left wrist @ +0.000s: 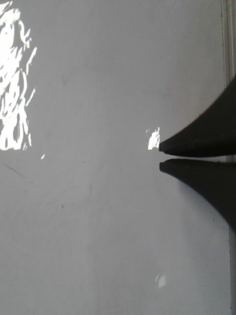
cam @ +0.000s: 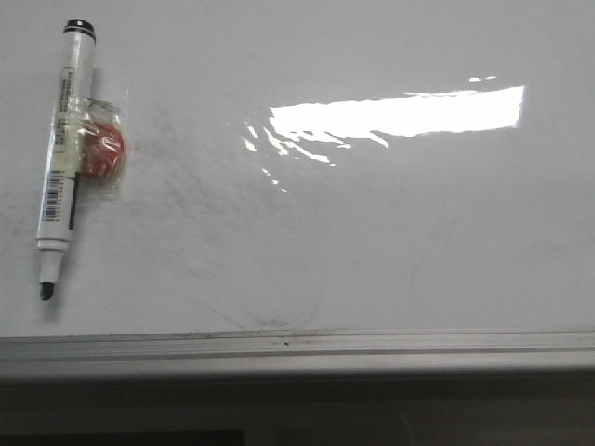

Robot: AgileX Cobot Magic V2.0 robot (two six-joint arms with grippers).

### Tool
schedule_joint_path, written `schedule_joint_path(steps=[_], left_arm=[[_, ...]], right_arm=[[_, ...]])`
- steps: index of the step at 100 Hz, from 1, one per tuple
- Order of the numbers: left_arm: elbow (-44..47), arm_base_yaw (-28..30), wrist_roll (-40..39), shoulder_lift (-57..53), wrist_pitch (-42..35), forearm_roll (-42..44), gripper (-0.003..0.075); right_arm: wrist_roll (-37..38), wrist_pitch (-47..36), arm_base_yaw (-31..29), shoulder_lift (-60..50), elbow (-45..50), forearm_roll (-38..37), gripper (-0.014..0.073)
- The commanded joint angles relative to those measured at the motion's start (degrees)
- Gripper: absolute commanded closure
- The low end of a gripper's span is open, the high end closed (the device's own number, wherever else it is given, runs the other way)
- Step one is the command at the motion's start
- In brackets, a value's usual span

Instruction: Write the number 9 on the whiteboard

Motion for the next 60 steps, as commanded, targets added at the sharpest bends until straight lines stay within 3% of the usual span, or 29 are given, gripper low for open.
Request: schedule_joint_path(steps=[1,40,60], left_arm=[[2.3,-0.3,-0.5,-1.6,-3.9,-0.6,0.0741],[2.3,-0.3,-0.5,-1.6,-4.9,-0.6,0.0741],[2.3,-0.3,-0.1,-1.6,-14.7,2.0,0.0741]], right_arm=[[-0.2,-1.0,-0.3,-1.2,0.5,-0.3,0.0657],[-0.2,-1.8,-0.3,-1.2,0.5,0.0,0.0657],[-0.2,-17.4,-0.3,-1.2,0.5,-0.3,0.0657]])
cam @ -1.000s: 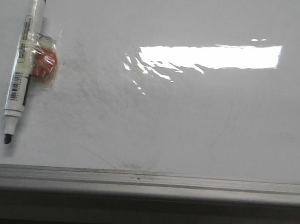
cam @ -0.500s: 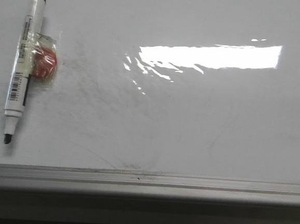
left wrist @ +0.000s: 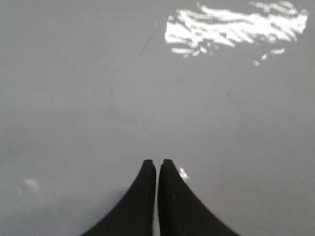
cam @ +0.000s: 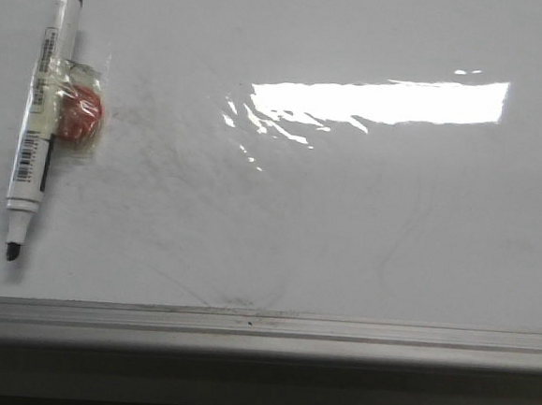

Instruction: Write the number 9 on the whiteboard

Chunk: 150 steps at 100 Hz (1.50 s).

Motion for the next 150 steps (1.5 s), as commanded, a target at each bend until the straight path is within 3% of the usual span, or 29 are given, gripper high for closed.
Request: schedule_joint_path(steps=[1,14,40,62,80,96,109,127,137,150], left_arm=[[2.3,-0.3,-0.1,-1.6,-9.4,1.5,0.0741],[2.3,-0.3,-0.1,-1.6,-10.9,1.9,0.0741],[2.3,-0.3,-0.1,-1.6,-11.6,1.9,0.0741],[2.3,-0.3,-0.1,-1.6,-16.5,1.9,0.0741],[1.3,-0.3,-0.5,-1.6,-25.5,-2.5,0.0741],[-5.5,-0.3,-0.5,0.8,-14.2,-2.5,0.0741],[-13.0,-0.3,-0.5,6.2,-4.4,-2.4,0.0741],[-16.3,-0.3,0.0,13.3,-2.1,-1.3,0.0738],[-16.3,-0.3,0.0,15.5,-5.2,-1.7,0.0657],[-15.7,-0.3,0.0,17.7,-9.6,-2.4,0.0419]], right_arm=[[-0.2,-12.8,-0.3,-1.2,0.5,0.0,0.0657],[-0.2,-20.9,-0.3,-1.2,0.5,0.0,0.0657],[-0.2,-22.9,-0.3,-1.2,0.5,-0.3,0.0657],[-0.2,-19.7,-0.3,-1.2,0.2,0.0,0.0657],[-0.1,-8.3,0.3,-0.8,-5.3,0.7,0.0657],[-0.1,-2.2,0.6,3.8,-10.1,2.0,0.0657],[-0.1,3.2,0.6,9.8,-15.2,7.8,0.0657],[-0.1,8.0,0.6,16.5,-19.6,8.6,0.0657],[-0.1,7.1,0.6,17.3,-19.6,8.6,0.0657],[-0.1,7.6,0.6,17.3,-19.6,8.6,0.0657]])
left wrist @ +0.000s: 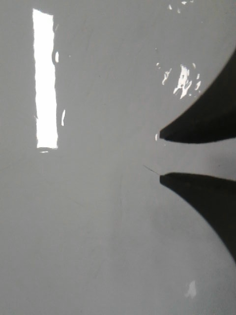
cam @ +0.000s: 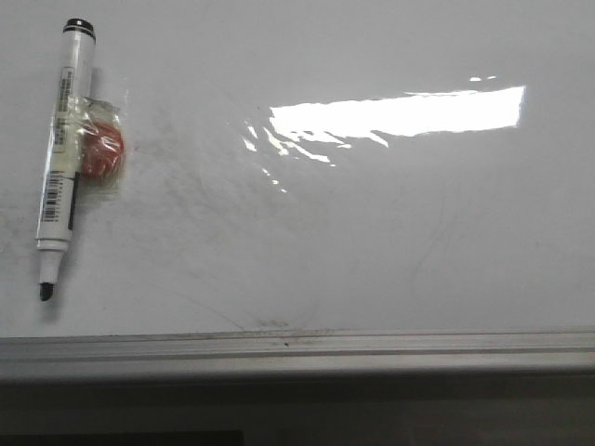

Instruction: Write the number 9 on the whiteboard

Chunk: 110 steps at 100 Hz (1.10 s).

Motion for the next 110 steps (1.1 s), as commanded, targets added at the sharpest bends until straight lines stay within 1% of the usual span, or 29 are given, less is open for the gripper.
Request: schedule_joint_path(steps=[1,6,11,23,30,42,54,68,82,92,110], left_arm=[[-1.6,-0.3,-0.1,2.1,-7.9,-1.2,0.0407],[-1.4,-0.5,-0.2,2.9,-9.9,-3.9,0.0330],[-1.4,-0.9,-0.2,3.6,-11.3,-5.4,0.0297],[-1.4,-3.9,0.0,4.9,-11.7,-5.0,0.0294],[-1.4,-7.0,0.0,5.9,-11.6,-5.0,0.0294],[-1.4,-14.8,0.0,7.9,-12.2,-5.0,0.0294],[-1.4,-24.8,0.0,10.2,-12.5,-5.0,0.0301],[-1.4,-35.1,0.0,13.5,-12.8,-6.2,0.0302],[-1.4,-42.3,0.0,17.9,-15.8,-9.9,0.0302],[-1.4,-44.7,0.0,21.5,-18.8,-10.7,0.0303],[-1.5,-45.0,0.0,27.7,-21.2,-11.2,0.0303]], right_arm=[[-0.1,-3.5,0.1,1.0,-2.2,0.2,0.0657],[-0.1,-2.8,0.1,1.0,-2.2,0.2,0.0657],[-0.1,-3.1,0.1,1.0,-2.2,0.2,0.0657],[-0.1,-3.3,0.1,1.0,-2.2,0.2,0.0657],[-0.1,-3.3,0.1,1.0,-2.2,0.2,0.0657],[-0.1,-3.3,0.1,1.0,-2.2,0.2,0.0657],[-0.1,-3.3,0.1,1.0,-2.2,0.2,0.0657],[-0.1,-3.3,0.1,1.0,-2.2,0.2,0.0657],[-0.1,-3.3,0.1,1.0,-2.2,0.2,0.0657],[-0.1,-3.1,0.1,1.0,-2.2,0.2,0.0657],[-0.1,-2.9,0.1,1.0,-2.2,0.2,0.0657]])
